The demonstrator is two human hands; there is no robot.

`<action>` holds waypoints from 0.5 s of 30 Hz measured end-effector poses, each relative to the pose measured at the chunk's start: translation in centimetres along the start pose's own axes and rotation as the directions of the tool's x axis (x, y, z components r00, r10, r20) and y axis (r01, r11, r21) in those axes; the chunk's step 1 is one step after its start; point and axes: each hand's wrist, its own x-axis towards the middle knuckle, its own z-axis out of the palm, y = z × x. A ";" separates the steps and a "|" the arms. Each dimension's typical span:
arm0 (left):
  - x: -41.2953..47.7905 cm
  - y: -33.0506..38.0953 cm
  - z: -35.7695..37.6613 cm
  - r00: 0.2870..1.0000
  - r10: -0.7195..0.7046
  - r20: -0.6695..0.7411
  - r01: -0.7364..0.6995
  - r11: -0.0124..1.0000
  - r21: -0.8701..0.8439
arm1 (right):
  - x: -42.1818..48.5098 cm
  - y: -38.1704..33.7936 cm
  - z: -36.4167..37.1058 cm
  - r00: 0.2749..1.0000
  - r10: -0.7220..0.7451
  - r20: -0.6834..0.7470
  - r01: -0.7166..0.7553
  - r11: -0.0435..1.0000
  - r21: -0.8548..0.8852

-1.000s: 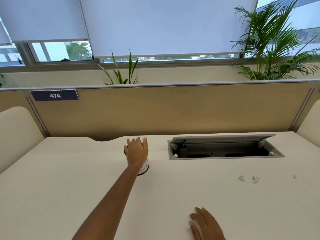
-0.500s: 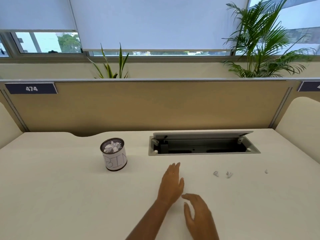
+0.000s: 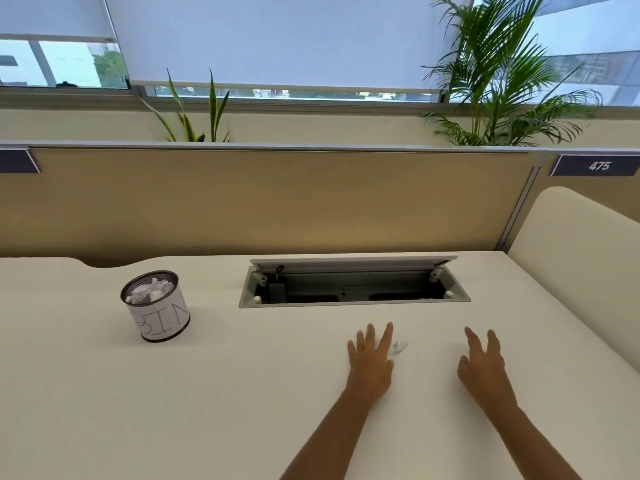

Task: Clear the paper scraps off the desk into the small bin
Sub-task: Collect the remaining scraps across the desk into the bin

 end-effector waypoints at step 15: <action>-2.0 0.5 0.7 0.986 -0.050 -0.160 -0.011 0.934 -0.358 | 0.8 1.9 0.9 0.952 -0.296 0.079 0.307 0.916 -0.257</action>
